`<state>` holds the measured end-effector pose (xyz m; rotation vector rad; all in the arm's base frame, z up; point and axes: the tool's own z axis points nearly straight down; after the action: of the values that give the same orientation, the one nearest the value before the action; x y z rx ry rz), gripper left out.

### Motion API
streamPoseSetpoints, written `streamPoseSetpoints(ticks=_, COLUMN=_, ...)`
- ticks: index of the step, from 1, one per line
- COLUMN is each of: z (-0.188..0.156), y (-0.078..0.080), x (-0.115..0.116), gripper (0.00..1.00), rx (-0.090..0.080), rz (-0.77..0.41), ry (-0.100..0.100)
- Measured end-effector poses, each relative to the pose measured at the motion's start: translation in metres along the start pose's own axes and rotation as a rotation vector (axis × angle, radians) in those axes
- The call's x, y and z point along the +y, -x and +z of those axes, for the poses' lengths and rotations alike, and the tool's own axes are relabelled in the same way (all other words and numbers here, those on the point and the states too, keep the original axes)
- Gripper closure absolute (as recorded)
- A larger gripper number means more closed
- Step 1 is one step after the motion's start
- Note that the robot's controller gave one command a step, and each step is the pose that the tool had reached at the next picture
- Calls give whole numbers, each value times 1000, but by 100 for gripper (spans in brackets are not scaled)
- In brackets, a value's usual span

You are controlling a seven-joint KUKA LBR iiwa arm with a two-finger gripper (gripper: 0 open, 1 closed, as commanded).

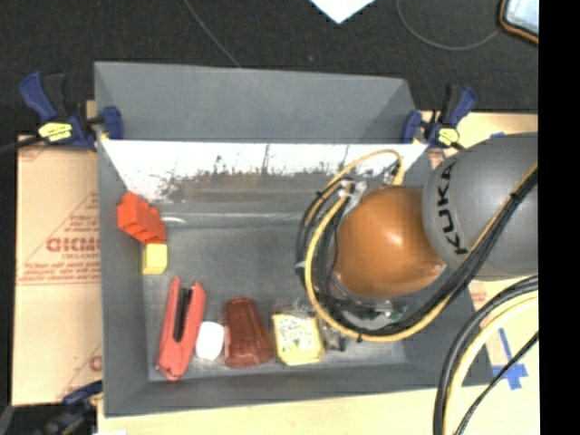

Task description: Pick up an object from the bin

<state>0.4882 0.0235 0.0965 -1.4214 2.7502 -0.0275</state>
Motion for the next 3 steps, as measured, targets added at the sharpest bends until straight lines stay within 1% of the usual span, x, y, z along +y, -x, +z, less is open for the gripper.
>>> streamPoseSetpoints(ticks=1, z=-15, y=0, x=-1, gripper=100, rx=0, rz=3, ry=0)
streamPoseSetpoints(ticks=3, z=-31, y=1, x=-2, gripper=100, rx=-4, rz=6, ry=-3)
